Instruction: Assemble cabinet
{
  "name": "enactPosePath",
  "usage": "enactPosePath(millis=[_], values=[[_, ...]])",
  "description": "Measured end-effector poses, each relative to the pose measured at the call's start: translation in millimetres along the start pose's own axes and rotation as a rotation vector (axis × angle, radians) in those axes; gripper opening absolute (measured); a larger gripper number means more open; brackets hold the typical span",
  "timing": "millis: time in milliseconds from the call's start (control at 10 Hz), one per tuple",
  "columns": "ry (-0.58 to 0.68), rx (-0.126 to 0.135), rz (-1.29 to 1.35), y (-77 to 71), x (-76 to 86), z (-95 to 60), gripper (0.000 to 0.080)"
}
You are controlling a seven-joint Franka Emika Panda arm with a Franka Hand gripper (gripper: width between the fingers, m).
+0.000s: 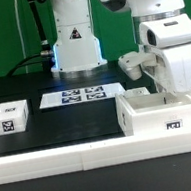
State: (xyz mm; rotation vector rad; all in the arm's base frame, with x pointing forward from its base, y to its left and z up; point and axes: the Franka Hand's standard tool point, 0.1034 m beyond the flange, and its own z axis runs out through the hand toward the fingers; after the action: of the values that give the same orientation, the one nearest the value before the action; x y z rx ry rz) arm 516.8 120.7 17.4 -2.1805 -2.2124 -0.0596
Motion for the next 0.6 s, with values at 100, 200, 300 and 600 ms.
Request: enactPosePath(millis=[100, 200, 300, 600], values=[[0.000, 0.000, 0.001, 0.1, -0.3, 0.0, 0.0348], [0.000, 0.000, 0.001, 0.1, -0.6, 0.0, 0.0527], [0.000, 0.000, 0.002, 0.2, -0.9, 0.0, 0.0527], [0.000, 0.000, 0.003, 0.3, -1.5, 0.0, 0.0789]])
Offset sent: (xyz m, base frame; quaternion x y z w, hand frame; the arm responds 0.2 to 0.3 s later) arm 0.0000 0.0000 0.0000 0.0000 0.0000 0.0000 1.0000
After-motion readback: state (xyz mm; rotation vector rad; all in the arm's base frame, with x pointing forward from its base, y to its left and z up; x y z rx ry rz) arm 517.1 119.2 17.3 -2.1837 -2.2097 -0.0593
